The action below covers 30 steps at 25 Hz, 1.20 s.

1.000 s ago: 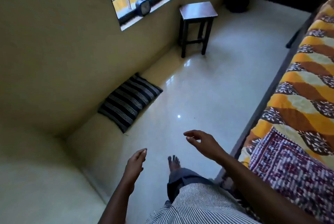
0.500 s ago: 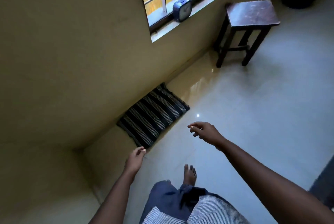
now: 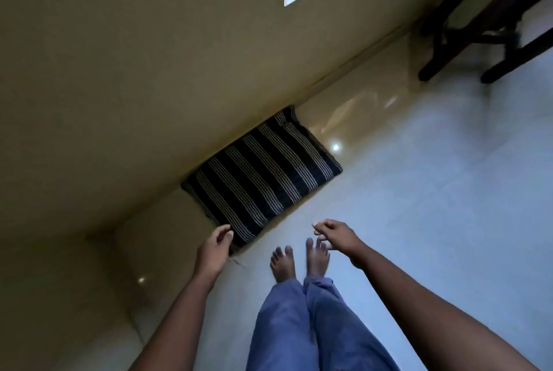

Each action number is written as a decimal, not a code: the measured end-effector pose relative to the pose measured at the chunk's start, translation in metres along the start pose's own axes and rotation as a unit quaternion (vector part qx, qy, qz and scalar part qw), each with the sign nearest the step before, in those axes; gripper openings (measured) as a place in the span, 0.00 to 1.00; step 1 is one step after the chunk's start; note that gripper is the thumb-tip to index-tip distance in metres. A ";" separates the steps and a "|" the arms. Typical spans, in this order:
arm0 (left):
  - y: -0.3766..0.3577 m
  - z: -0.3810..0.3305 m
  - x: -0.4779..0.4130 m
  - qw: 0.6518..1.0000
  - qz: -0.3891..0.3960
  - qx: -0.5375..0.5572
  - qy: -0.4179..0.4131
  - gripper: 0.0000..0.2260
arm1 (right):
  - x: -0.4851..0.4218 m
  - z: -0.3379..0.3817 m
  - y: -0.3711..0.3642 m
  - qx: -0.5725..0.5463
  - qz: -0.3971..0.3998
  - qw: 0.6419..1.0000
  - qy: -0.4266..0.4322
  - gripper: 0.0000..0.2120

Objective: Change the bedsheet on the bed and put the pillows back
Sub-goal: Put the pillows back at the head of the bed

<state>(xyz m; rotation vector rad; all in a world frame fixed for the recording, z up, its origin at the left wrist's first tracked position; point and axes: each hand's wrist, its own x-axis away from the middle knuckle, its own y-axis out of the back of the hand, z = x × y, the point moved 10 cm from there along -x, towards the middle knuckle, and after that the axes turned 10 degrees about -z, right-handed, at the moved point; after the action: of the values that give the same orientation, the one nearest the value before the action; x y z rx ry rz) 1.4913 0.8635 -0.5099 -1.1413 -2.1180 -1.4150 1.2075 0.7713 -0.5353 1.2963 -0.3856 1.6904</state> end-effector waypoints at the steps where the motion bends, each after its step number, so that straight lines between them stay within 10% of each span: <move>1: -0.018 0.014 -0.028 1.000 -0.002 -0.007 0.014 0.13 | -0.041 -0.006 -0.018 -0.007 0.017 1.000 -0.015 0.12; 12: -0.137 0.098 -0.179 0.998 0.017 -0.057 0.011 0.11 | -0.308 -0.096 -0.197 -0.237 0.039 0.953 -0.187 0.52; 16: -0.130 0.095 -0.177 0.998 0.007 -0.064 0.007 0.11 | -0.331 -0.064 -0.184 -0.350 -0.087 0.924 -0.125 0.35; 24: -0.047 -0.025 -0.078 0.995 0.029 -0.068 -0.067 0.10 | -0.160 0.034 -0.044 -0.088 -0.219 0.972 -0.019 0.28; 30: 0.004 -0.179 0.075 0.944 0.067 -0.129 -0.297 0.13 | 0.037 0.055 0.096 0.107 -0.221 0.965 0.092 0.23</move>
<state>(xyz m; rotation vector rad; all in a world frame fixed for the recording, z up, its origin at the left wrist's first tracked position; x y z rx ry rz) 1.4229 0.7372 -0.3788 -1.9832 -2.1983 -1.4405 1.1616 0.7006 -0.4543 1.2519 0.1943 1.4760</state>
